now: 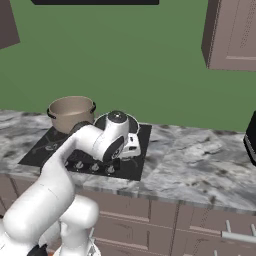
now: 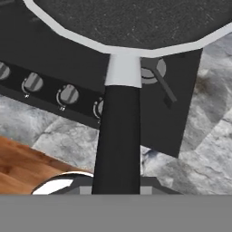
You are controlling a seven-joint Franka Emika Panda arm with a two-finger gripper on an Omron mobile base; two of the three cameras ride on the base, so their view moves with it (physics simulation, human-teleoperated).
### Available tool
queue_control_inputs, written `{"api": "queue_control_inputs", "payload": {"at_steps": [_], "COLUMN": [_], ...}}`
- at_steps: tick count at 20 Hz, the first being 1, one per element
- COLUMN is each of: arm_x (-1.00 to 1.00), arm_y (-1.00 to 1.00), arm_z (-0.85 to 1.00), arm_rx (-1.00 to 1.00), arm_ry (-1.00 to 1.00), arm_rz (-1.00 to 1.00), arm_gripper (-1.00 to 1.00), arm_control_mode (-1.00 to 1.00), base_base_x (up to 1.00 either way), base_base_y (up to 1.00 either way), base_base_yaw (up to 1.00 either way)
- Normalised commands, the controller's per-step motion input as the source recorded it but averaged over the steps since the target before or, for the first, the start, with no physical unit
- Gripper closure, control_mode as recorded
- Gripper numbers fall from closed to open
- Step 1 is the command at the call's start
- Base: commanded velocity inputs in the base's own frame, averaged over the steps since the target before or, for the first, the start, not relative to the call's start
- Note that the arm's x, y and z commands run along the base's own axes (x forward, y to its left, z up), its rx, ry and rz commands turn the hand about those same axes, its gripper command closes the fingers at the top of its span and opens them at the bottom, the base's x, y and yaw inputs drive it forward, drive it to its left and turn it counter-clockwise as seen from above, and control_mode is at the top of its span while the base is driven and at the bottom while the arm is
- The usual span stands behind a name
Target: Move the pot and pan from the stove into the sink.
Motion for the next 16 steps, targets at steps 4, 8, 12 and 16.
{"api": "queue_control_inputs", "payload": {"at_steps": [4, 8, 12, 16], "arm_x": [-0.50, -0.63, -0.63, -0.62], "arm_y": [0.20, 0.28, 0.30, 0.29], "arm_z": [0.49, 0.37, 0.36, 0.33], "arm_rx": [-0.01, -0.05, -0.07, -0.07], "arm_ry": [-0.15, -0.13, -0.12, -0.16], "arm_rz": [0.09, 0.12, 0.13, 0.12], "arm_gripper": [1.00, 1.00, 1.00, 1.00], "arm_control_mode": [-1.00, -1.00, -1.00, -1.00], "base_base_x": [0.00, 0.00, 0.00, 0.00], "base_base_y": [0.00, 0.00, 0.00, 0.00], "base_base_yaw": [0.00, 0.00, 0.00, 0.00]}}
